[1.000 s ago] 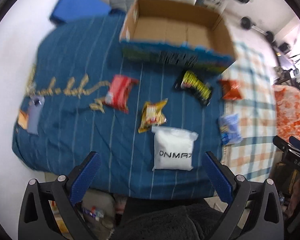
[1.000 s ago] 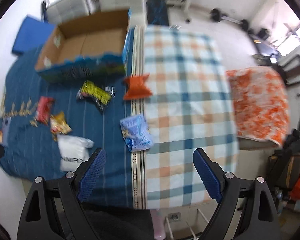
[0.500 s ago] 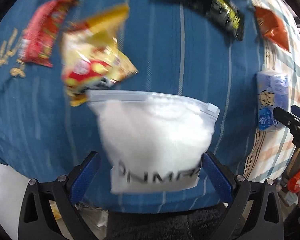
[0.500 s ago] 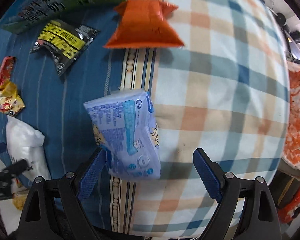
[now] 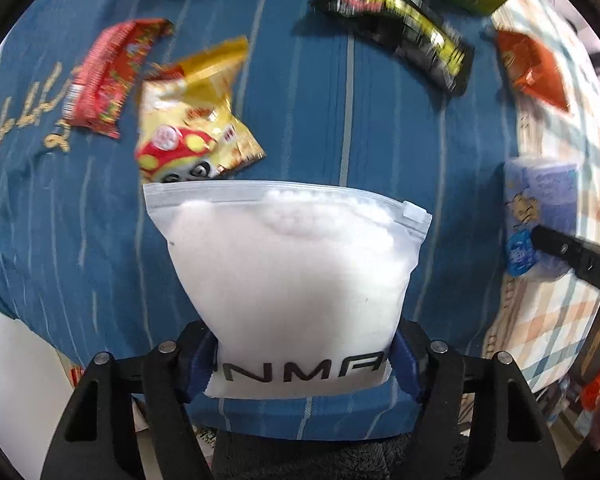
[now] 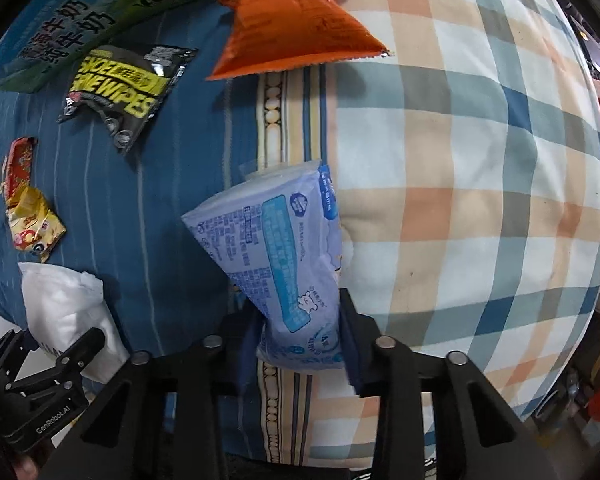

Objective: Organize soft objects
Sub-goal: 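Grasp the blue wipes pack with the right tool while the left tool grasps the white ONMAX bag, then carry both bags into the cardboard box and open both tools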

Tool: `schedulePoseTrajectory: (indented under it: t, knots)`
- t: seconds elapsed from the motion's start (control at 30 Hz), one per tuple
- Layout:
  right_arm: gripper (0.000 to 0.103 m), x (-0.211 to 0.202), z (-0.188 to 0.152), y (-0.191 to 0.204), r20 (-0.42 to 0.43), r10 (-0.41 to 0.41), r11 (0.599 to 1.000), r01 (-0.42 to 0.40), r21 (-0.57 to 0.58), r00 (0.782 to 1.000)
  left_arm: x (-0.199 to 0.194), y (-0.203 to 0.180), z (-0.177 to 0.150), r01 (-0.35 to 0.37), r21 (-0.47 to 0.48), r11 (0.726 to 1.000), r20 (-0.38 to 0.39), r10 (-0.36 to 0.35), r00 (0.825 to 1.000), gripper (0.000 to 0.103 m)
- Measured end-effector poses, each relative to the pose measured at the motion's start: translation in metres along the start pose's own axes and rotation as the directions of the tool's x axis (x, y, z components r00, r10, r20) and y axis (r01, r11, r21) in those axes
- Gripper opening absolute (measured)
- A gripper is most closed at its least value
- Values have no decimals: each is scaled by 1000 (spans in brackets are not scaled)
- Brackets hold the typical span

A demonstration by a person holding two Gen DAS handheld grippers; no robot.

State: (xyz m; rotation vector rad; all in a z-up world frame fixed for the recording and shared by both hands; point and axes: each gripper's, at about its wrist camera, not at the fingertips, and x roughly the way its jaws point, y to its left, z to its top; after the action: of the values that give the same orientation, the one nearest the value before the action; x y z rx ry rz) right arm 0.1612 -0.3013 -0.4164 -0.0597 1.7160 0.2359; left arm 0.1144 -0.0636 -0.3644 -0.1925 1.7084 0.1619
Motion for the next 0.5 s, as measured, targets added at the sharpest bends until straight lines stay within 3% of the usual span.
schedulePoseTrajectory:
  t: [0.27, 0.37, 0.5]
  knots:
    - [31, -48, -37, 3, 69, 73, 997, -71, -33, 995, -102, -11, -16, 9, -6, 1000, 185, -8, 983, 70]
    - [31, -90, -41, 6, 111, 120, 993, -117, -34, 987, -149, -14, -12, 16, 18, 1000, 273, -20, 962, 70]
    - [31, -166, -35, -3, 198, 174, 985, -170, -41, 965, -176, -15, 7, 34, 62, 998, 359, -54, 932, 70]
